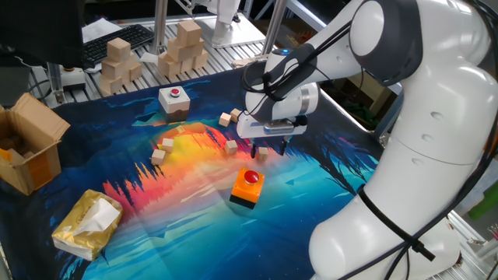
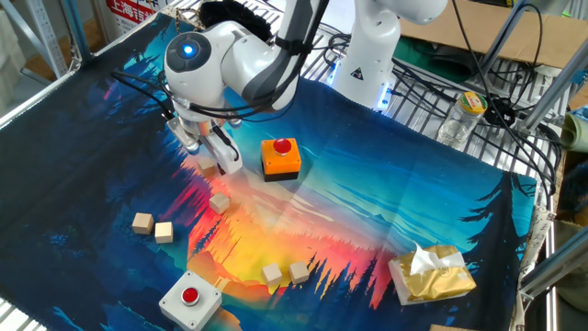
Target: Stack the blocks into a pyramid shape
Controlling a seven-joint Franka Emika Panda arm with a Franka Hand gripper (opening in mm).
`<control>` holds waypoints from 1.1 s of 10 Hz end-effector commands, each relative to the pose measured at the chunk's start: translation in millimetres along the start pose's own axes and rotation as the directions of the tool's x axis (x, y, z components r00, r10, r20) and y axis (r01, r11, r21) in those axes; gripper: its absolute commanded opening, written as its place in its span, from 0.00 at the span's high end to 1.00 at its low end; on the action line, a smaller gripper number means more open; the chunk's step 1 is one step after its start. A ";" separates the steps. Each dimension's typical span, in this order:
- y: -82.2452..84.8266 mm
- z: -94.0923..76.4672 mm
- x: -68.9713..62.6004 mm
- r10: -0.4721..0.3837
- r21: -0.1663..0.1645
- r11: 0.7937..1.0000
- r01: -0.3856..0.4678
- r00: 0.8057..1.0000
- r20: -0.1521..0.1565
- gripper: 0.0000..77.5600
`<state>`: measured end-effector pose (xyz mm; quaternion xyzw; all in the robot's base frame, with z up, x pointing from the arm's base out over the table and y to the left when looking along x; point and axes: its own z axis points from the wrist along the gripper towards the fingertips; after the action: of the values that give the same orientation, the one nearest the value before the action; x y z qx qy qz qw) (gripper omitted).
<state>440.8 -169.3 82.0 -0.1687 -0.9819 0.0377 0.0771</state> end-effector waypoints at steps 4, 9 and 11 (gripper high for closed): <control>-7.2 6.3 -11.2 0.063 -0.009 0.998 -0.062 0.998 0.015 0.00; -7.8 6.7 -12.7 0.114 -0.026 0.993 -0.113 0.993 0.017 0.00; -7.4 6.6 -13.3 0.114 -0.026 0.993 -0.113 0.993 0.018 0.00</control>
<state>449.0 -180.6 73.5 -0.2243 -0.9719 0.0313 0.0646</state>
